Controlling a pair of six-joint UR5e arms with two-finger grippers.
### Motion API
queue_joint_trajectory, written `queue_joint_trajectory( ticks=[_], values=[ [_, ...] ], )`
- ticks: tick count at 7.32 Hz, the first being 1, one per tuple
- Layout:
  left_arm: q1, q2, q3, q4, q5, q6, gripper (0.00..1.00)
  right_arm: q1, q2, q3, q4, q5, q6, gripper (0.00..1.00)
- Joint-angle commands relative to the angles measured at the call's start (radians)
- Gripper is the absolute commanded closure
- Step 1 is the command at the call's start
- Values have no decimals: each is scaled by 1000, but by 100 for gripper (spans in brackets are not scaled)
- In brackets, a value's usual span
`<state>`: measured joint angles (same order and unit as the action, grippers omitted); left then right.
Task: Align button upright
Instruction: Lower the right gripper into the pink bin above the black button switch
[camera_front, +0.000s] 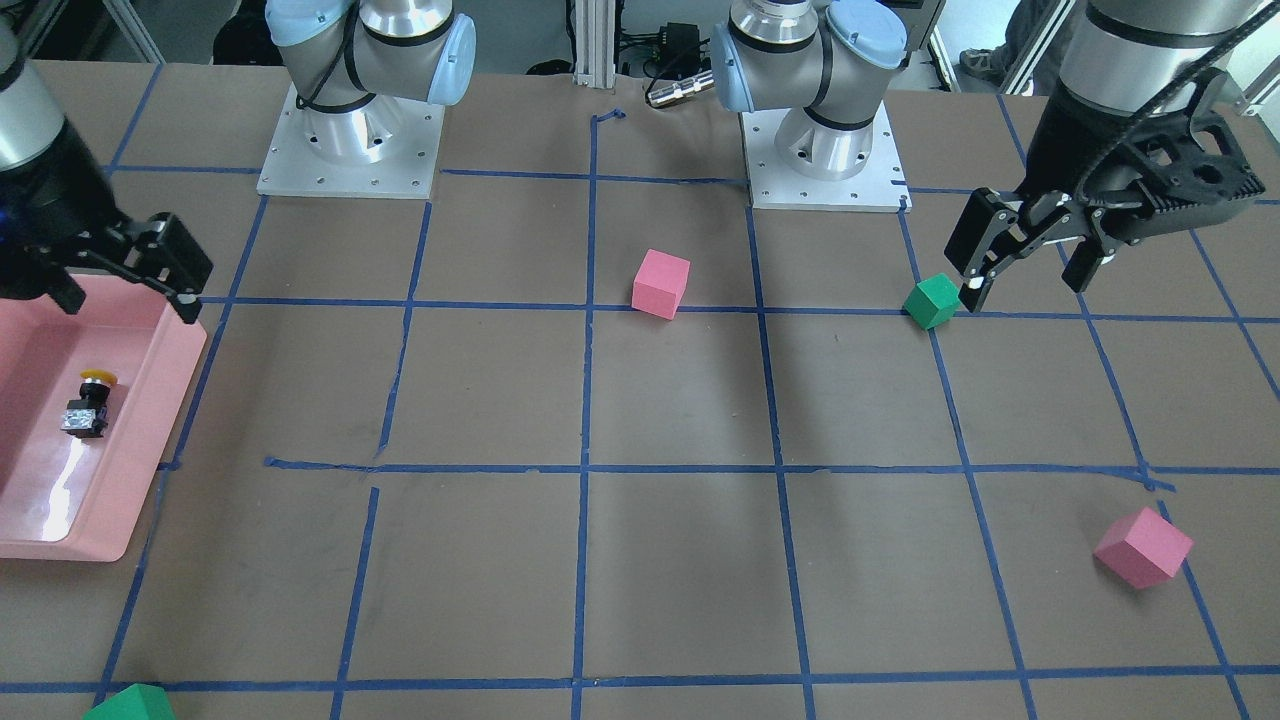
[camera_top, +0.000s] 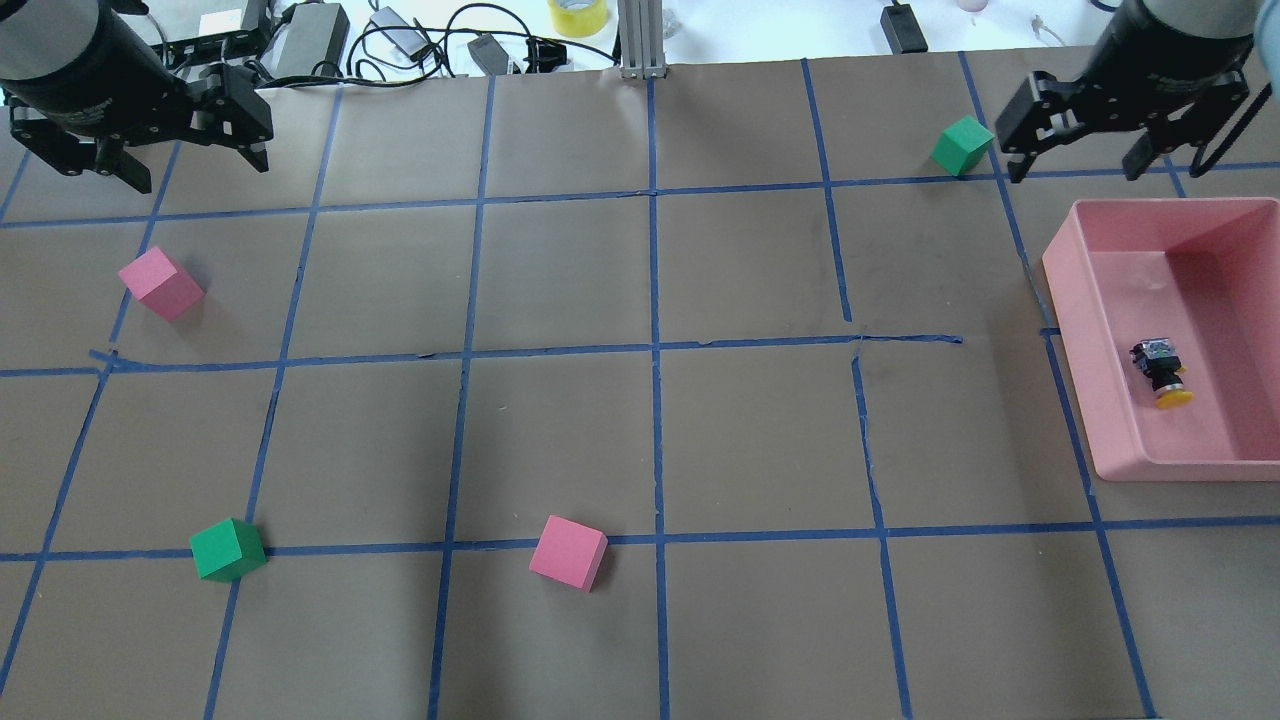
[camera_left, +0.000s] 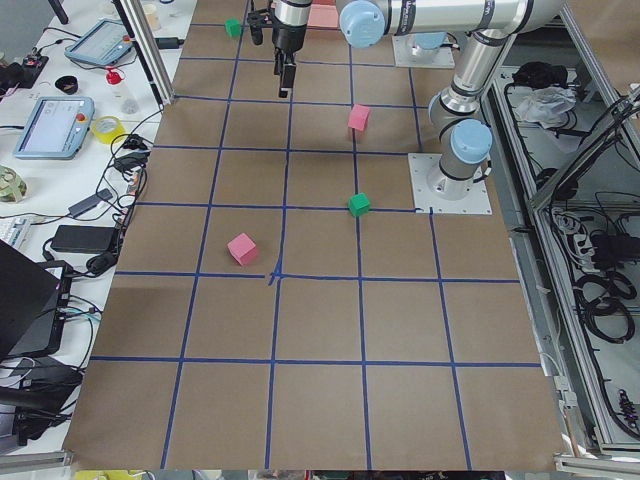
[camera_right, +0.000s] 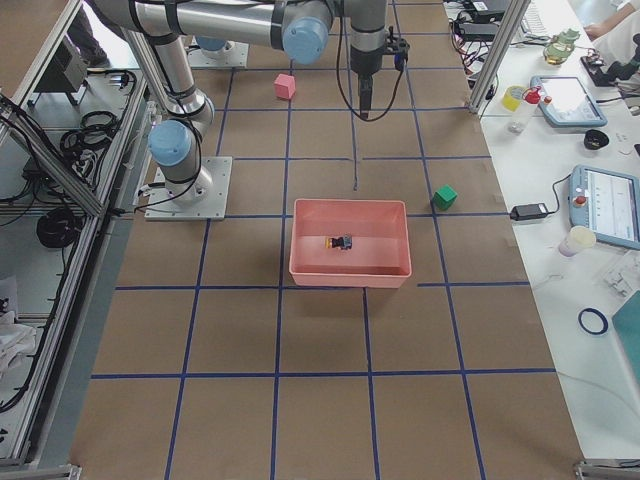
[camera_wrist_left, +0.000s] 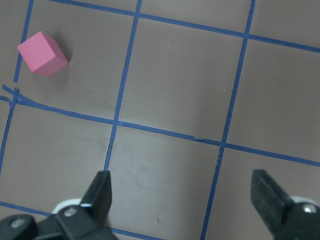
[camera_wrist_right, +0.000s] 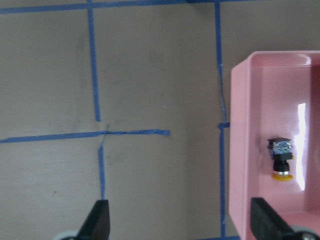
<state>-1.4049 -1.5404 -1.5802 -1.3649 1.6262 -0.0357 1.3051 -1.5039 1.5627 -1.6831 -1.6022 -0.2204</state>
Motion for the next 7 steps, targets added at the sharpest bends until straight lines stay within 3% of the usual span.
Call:
queue_joint_trajectory(
  ticks=[1,2,7],
  values=[
    [-8,9,6,-6,1,-24,0,-192,89,2,-35,1,-184,0],
    [-8,2,0,-7,-5,-29,0,-199,120,4,-132,-11,-232,0],
    [-8,2,-1,-56,-5,-15,0,-213,154,72,-234,-15,-257,0]
  ],
)
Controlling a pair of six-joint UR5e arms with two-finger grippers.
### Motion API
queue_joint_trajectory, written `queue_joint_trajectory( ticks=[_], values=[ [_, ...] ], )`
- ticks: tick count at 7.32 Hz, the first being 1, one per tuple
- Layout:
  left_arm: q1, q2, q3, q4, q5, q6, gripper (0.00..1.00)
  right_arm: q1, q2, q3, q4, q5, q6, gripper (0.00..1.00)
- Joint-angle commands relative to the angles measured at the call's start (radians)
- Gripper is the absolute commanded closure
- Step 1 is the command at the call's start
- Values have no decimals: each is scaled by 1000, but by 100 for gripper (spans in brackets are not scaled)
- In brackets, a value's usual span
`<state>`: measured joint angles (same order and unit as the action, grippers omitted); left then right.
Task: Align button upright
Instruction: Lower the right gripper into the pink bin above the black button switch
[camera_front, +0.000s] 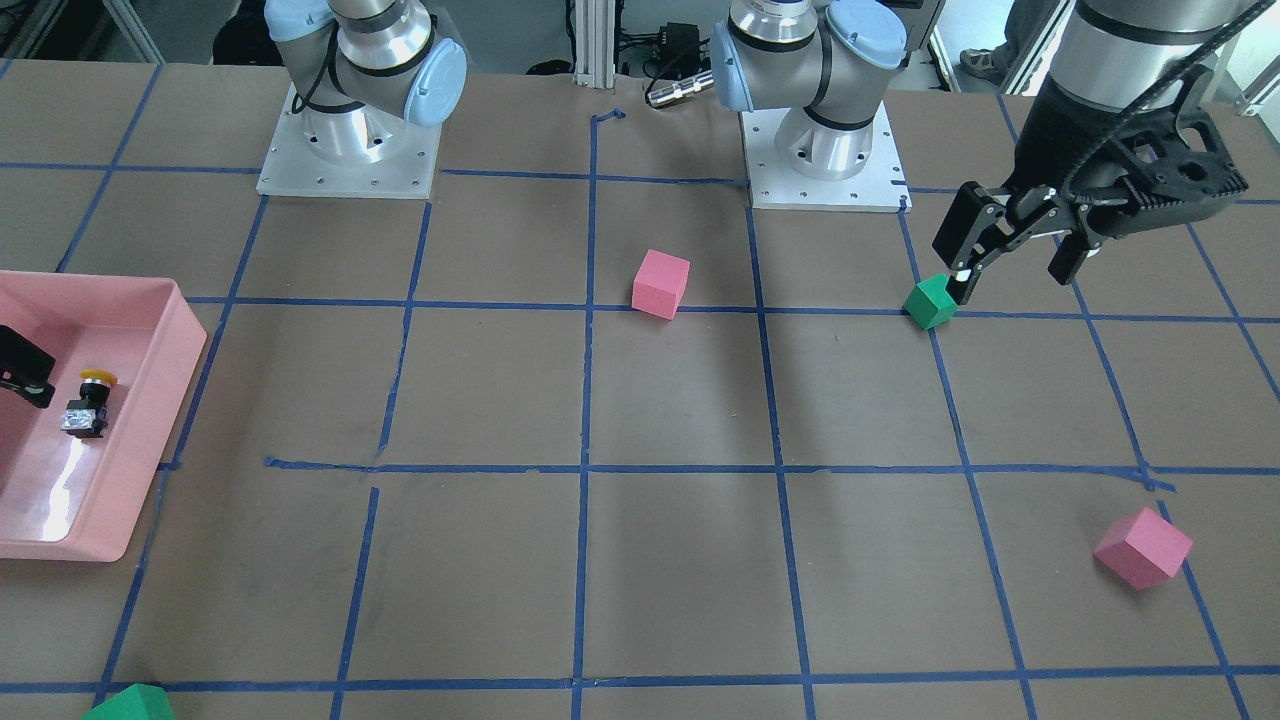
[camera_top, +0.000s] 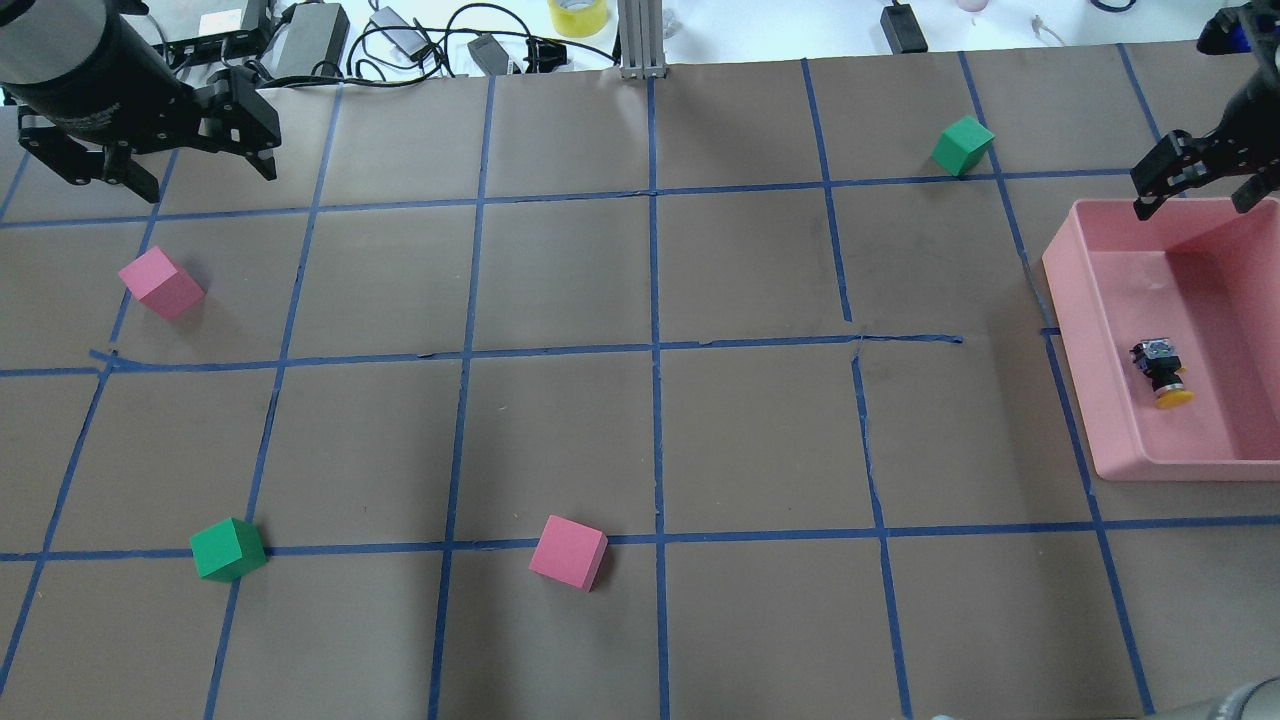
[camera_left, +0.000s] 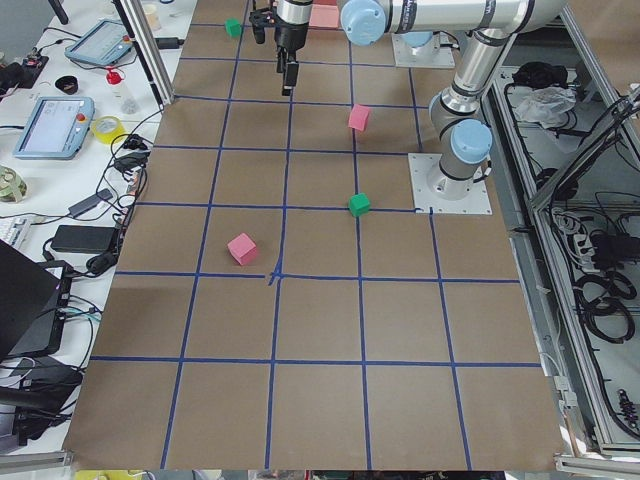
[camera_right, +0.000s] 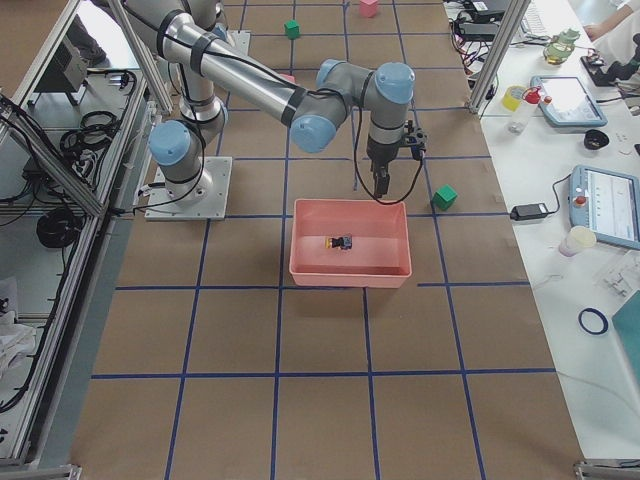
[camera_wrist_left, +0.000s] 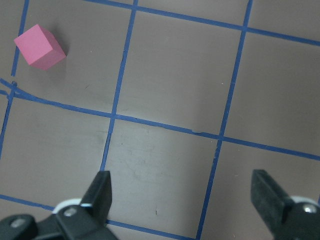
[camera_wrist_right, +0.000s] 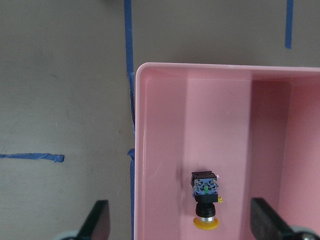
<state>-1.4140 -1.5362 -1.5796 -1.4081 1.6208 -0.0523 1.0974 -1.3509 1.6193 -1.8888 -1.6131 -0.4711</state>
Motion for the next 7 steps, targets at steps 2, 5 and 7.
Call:
queue_joint_trajectory(
  ticks=[2,5,7],
  values=[
    [3,-27,7,-6,-13,-23,0,-16,10,19,-55,-8,-52,0],
    [-8,-41,15,-12,-145,-20,0,-24,12,42,-56,-7,-54,0],
    [-48,-42,26,-46,-144,-14,0,-25,13,83,-133,-5,-57,0]
  ],
)
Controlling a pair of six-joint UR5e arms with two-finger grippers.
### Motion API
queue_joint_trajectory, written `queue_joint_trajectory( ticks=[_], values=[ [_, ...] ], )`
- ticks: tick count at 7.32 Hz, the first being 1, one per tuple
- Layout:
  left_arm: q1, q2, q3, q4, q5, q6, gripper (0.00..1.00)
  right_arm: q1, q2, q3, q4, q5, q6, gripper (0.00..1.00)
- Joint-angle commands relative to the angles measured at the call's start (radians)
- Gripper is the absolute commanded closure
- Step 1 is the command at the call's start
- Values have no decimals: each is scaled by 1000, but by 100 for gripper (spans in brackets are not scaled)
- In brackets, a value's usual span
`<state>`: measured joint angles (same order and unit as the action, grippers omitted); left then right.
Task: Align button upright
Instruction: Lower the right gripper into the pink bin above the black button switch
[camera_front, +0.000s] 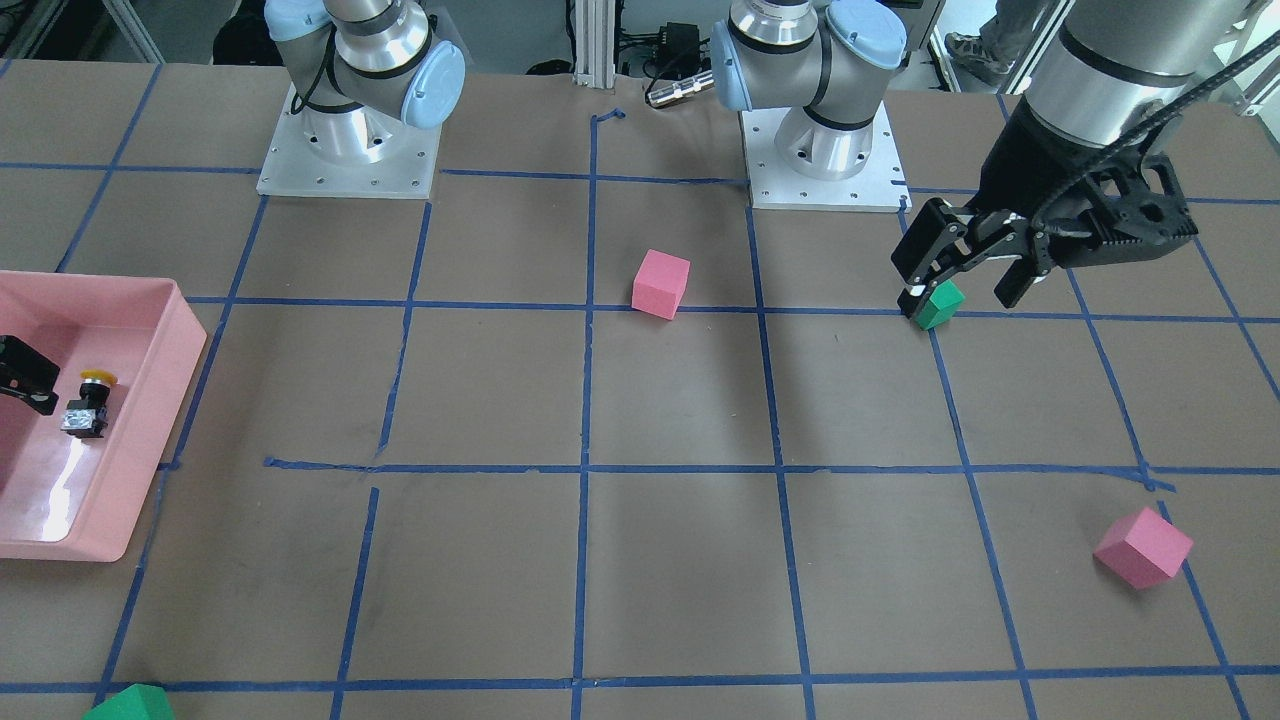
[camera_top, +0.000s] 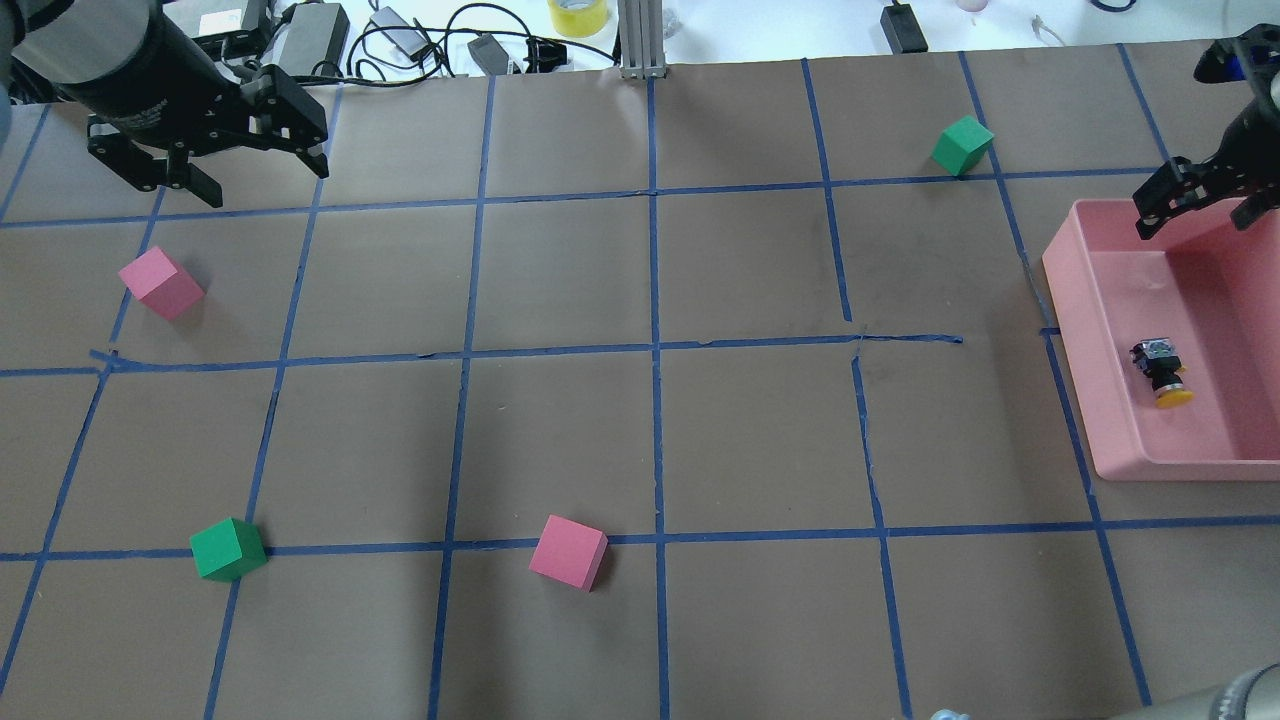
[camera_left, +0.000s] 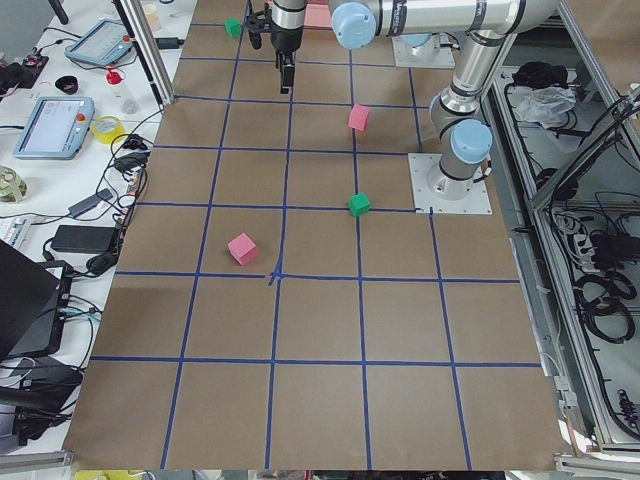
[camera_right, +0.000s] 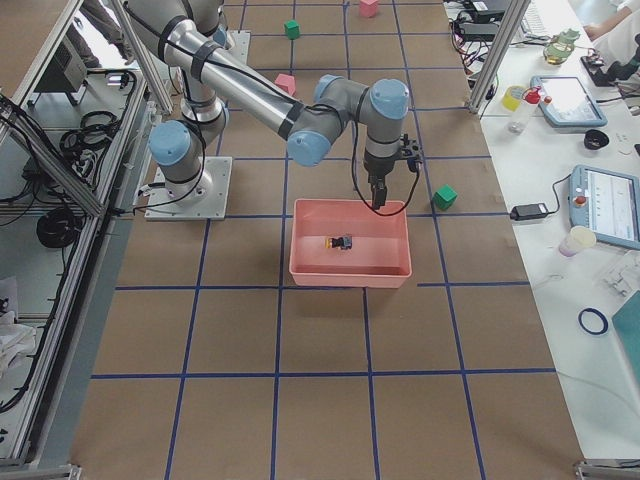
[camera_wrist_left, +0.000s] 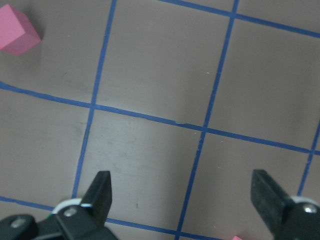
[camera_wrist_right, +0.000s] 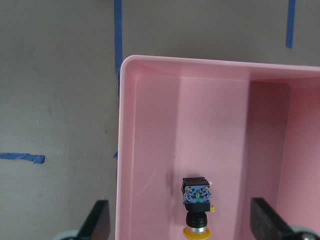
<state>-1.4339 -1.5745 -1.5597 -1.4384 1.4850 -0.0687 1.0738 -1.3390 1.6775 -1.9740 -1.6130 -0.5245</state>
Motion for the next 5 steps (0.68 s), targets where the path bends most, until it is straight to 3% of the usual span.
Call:
queue_joint_trajectory(
  ticks=[1,2,5],
  values=[
    [-84,-5,3,-4,36,1,0,-33,14,34,-69,1,-20,0],
    [-120,-12,-6,-2,102,1,0,-66,43,39,-69,13,-25,0],
    [-120,-25,-10,4,101,4,0,-96,52,79,-77,12,-41,0]
  ],
)
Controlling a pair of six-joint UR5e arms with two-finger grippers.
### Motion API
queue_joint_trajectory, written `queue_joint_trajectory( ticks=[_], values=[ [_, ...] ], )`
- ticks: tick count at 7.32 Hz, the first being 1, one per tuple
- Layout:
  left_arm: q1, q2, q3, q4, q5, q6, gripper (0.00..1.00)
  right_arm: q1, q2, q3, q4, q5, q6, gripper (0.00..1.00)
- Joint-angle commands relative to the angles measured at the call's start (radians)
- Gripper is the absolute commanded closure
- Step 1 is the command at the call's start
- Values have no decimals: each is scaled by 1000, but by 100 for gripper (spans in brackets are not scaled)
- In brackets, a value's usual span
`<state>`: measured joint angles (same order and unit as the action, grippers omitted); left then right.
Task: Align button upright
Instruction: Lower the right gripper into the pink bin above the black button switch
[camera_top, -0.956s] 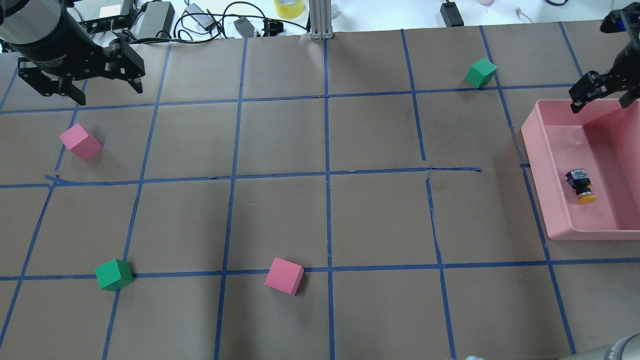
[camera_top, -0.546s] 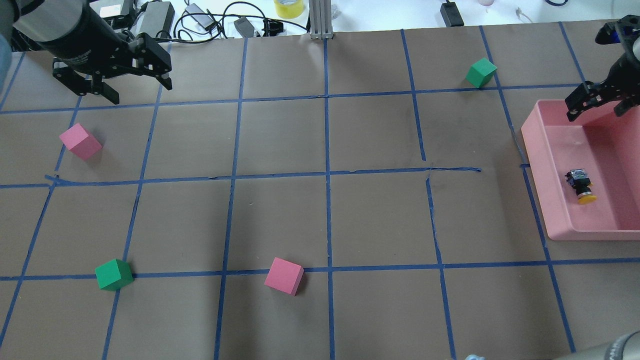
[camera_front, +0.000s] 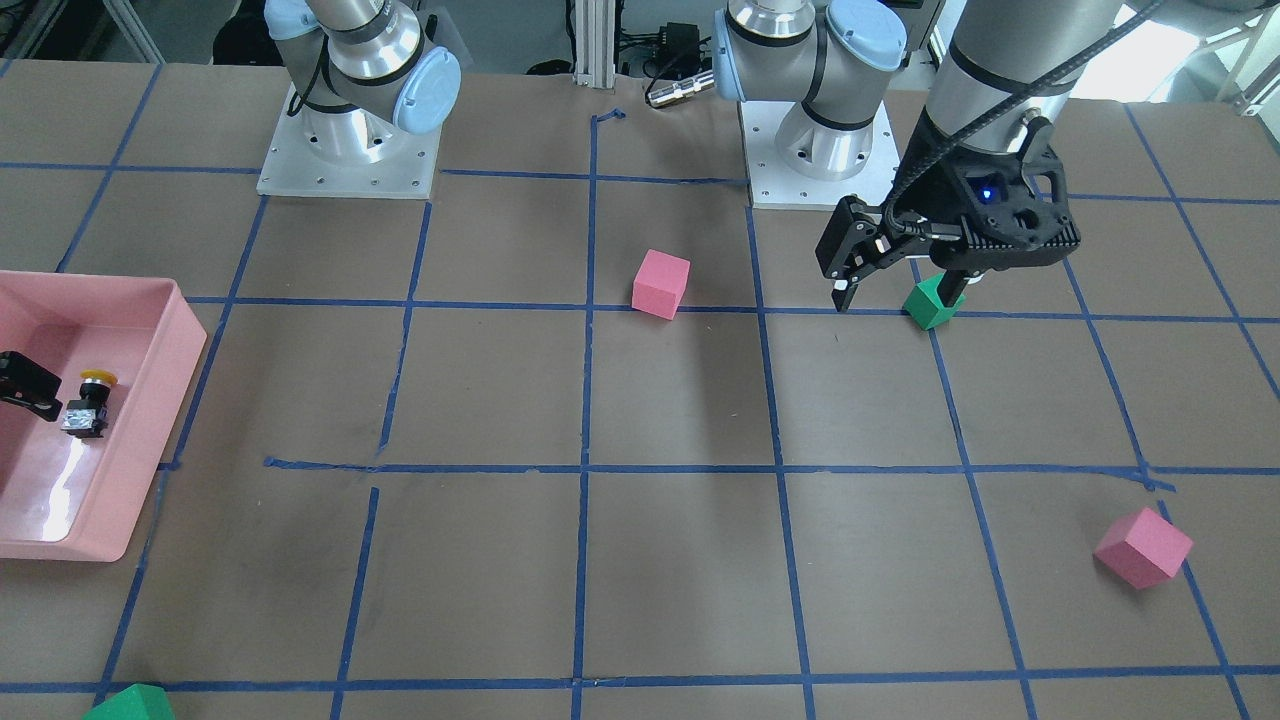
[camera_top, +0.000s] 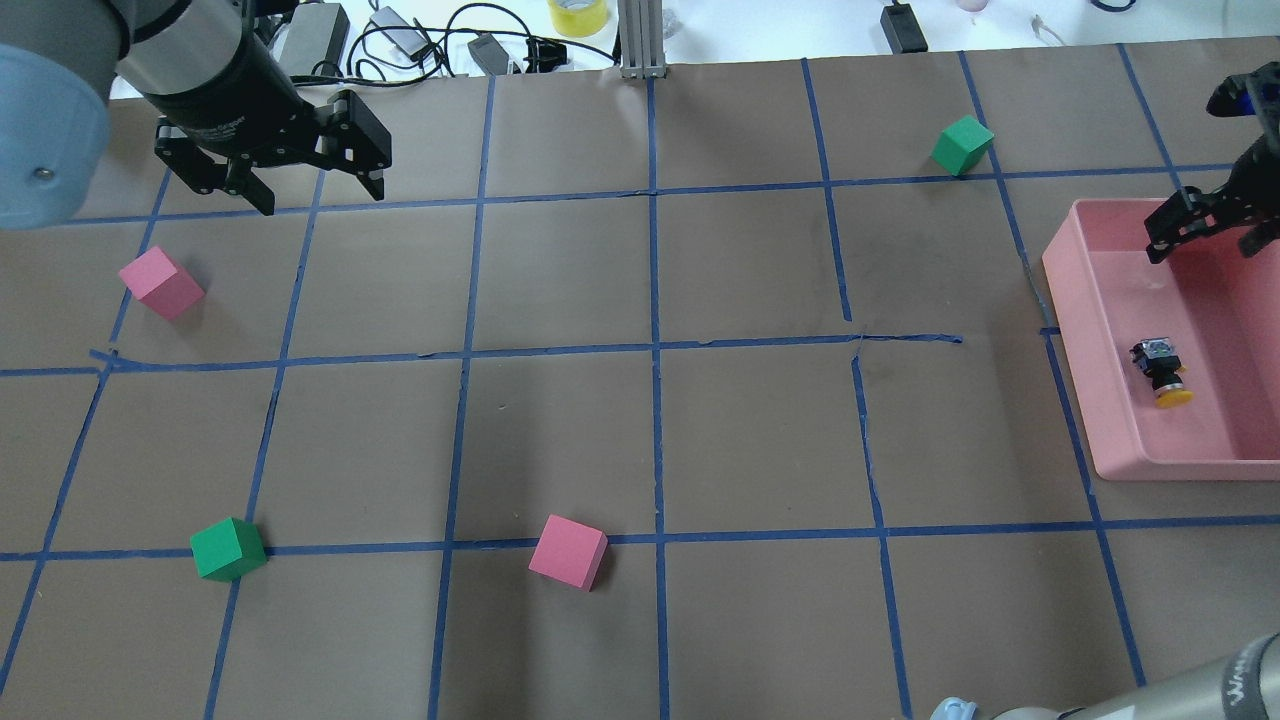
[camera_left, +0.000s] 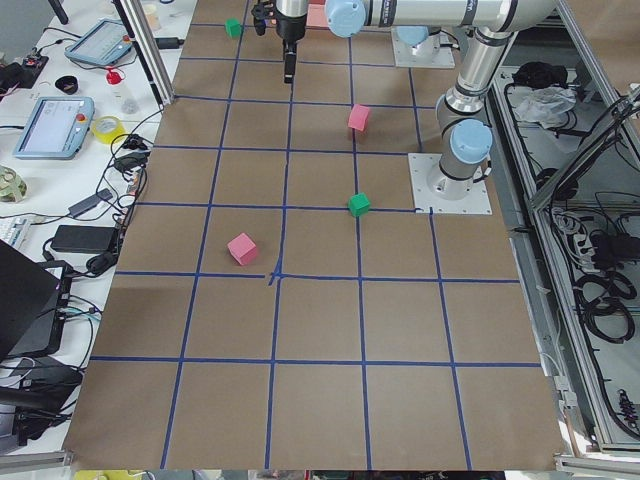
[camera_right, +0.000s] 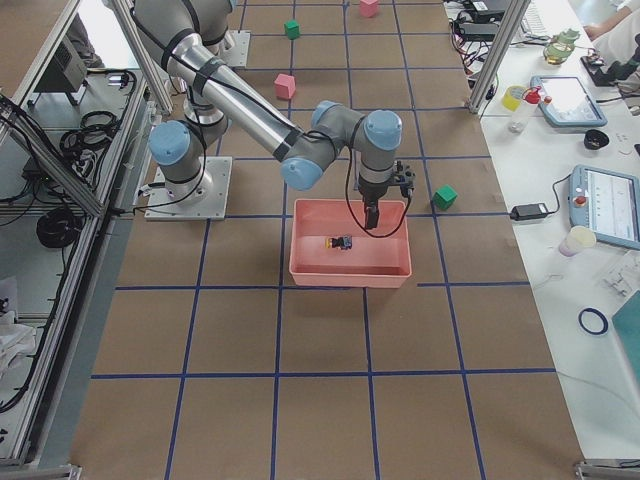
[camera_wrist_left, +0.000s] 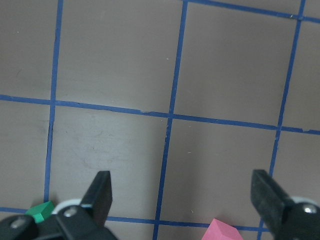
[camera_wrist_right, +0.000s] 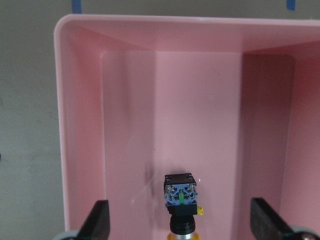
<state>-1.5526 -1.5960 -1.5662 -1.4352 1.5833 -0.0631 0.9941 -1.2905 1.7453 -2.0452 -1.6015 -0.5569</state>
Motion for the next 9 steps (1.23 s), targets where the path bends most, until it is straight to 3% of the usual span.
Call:
queue_joint_trajectory(
  ticks=[1,9],
  values=[
    [-1,-4,-3,1,7,0,0,-18,3,13,-6,-1,-14,0],
    [-6,4,3,1,12,-15,0,-26,19,17,-18,2,-11,0]
  ],
)
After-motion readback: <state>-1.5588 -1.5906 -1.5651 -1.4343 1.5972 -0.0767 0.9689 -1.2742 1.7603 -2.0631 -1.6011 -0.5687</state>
